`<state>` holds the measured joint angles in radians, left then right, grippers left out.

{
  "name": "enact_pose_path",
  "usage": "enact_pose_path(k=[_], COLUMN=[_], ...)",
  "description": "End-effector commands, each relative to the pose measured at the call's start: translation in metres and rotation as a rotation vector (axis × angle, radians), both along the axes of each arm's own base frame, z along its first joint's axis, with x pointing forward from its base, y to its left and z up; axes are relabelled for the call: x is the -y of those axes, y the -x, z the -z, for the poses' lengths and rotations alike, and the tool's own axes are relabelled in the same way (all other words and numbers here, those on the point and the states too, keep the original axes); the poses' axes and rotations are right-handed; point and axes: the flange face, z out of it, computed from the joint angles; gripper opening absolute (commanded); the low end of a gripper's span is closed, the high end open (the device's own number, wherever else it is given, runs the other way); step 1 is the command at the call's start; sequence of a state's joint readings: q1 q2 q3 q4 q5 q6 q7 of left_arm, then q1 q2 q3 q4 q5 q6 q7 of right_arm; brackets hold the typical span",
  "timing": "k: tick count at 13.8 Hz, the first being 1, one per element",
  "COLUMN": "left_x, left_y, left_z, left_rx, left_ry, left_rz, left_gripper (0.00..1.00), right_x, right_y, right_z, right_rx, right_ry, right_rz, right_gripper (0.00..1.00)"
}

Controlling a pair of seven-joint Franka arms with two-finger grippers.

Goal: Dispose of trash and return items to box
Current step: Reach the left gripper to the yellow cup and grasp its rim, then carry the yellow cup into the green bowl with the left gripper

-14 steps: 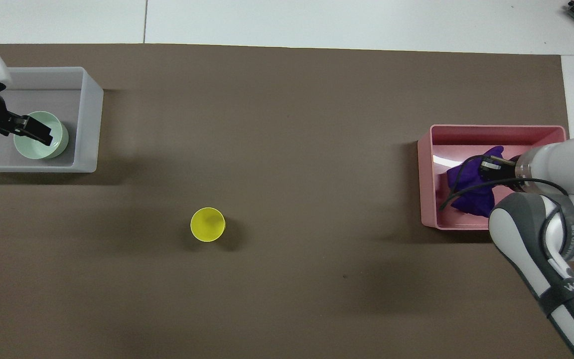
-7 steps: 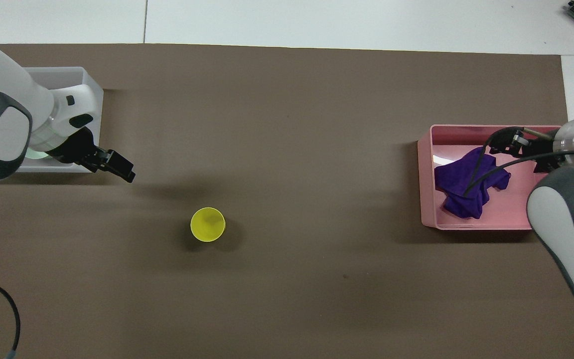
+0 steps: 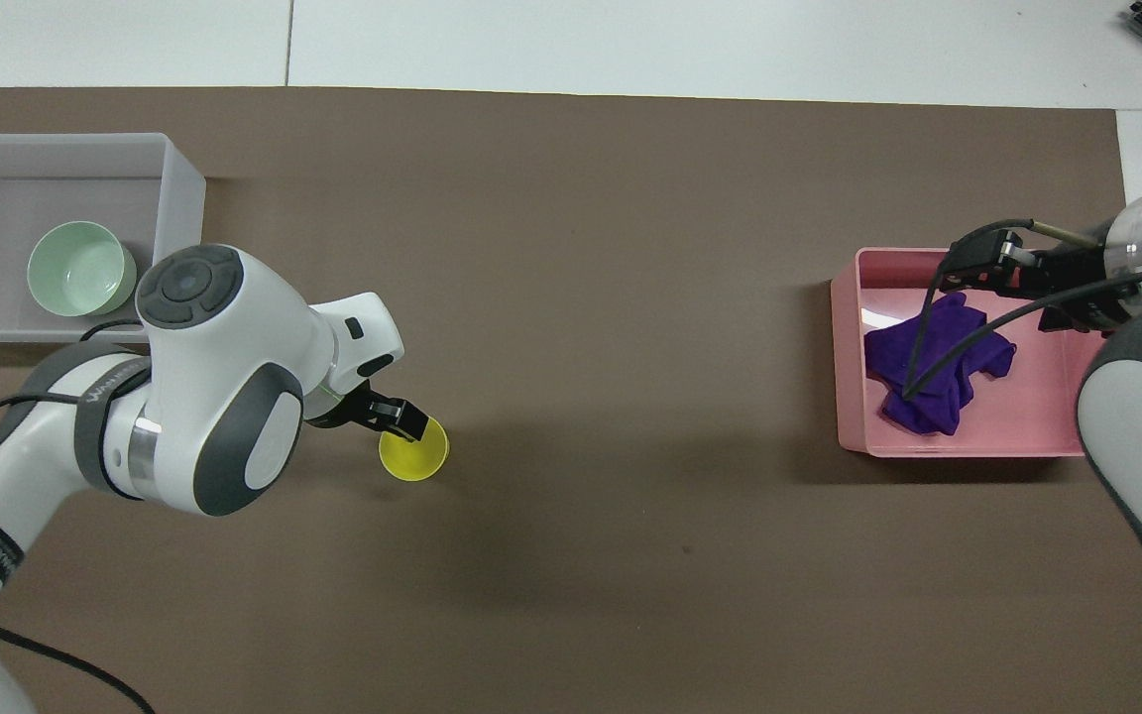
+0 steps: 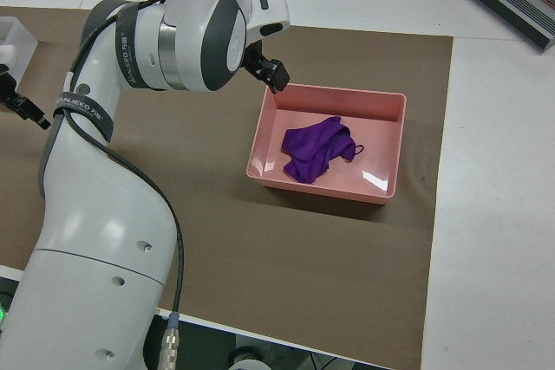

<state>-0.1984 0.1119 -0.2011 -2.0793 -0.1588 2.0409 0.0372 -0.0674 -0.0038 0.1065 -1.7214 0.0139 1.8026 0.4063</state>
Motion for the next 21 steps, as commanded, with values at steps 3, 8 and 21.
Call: enact_pose_path(k=[3,8,21], left_x=[0.008,0.008,-0.189], left_y=[0.024,0.016,-0.113], left_z=[0.023,0.040,-0.140], left_rx=[0.026,0.029,0.184], left_ry=[0.002,-0.022,-0.298], left_rz=[0.019,0.044,0.152], left_gripper=[0.66,0.00,0.00], right_x=[0.003,-0.008,-0.007], right_y=[-0.006,-0.006,-0.001], right_z=[-0.028,-0.029,-0.018], right_rx=[-0.025,-0.030,-0.048], right_ry=[0.031,0.054,0.057], right_rz=[-0.033,-0.088,-0.097], right_gripper=[1.00,1.00,1.00])
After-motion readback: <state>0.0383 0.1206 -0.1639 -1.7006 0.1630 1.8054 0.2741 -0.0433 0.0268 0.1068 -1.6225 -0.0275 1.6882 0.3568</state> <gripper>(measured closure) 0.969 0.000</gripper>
